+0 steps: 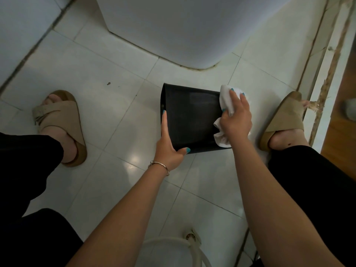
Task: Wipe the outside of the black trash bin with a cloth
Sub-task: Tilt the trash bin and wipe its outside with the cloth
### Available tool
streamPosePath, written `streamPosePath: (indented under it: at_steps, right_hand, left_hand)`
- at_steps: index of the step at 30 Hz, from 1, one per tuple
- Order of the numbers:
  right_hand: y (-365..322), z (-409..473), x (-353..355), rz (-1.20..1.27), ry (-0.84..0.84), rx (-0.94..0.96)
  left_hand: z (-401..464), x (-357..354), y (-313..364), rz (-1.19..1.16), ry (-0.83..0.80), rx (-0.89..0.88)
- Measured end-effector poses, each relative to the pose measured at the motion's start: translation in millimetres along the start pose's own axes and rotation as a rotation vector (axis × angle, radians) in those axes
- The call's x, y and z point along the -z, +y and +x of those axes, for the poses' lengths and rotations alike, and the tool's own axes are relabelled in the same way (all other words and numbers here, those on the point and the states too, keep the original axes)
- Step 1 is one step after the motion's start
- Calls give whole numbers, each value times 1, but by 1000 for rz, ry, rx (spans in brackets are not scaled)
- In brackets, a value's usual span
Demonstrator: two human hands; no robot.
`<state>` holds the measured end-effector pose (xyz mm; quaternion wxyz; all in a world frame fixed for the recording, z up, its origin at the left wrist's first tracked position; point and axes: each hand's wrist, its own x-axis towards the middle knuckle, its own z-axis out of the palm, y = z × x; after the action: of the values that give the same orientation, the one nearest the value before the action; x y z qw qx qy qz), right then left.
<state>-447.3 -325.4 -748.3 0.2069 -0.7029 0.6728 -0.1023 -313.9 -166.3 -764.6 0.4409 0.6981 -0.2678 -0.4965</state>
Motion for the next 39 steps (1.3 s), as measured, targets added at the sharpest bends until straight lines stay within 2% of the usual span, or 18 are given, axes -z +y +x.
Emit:
streamPosePath:
  at_steps: [4,12,23,26,35,39]
  right_hand:
    - [-20,-8,-9,-16,-29,48]
    - [-95,-34,-51,-10,-158,347]
    - [-89,-10,-51,30,-200,422]
    - [-78,5,-43,-6,-198,380]
    - [1,59,9,-78,-144,25]
    - [4,61,6,-73,-126,-15]
  left_hand:
    - [0,1,-3,5,-6,3]
    - [5,-3,-12,11,6,29]
    - [5,1,-6,13,32,41]
    - [-1,-2,-3,28,61,48]
    - [-1,-2,1,-21,27,58]
    - [0,-1,2,-26,6,61]
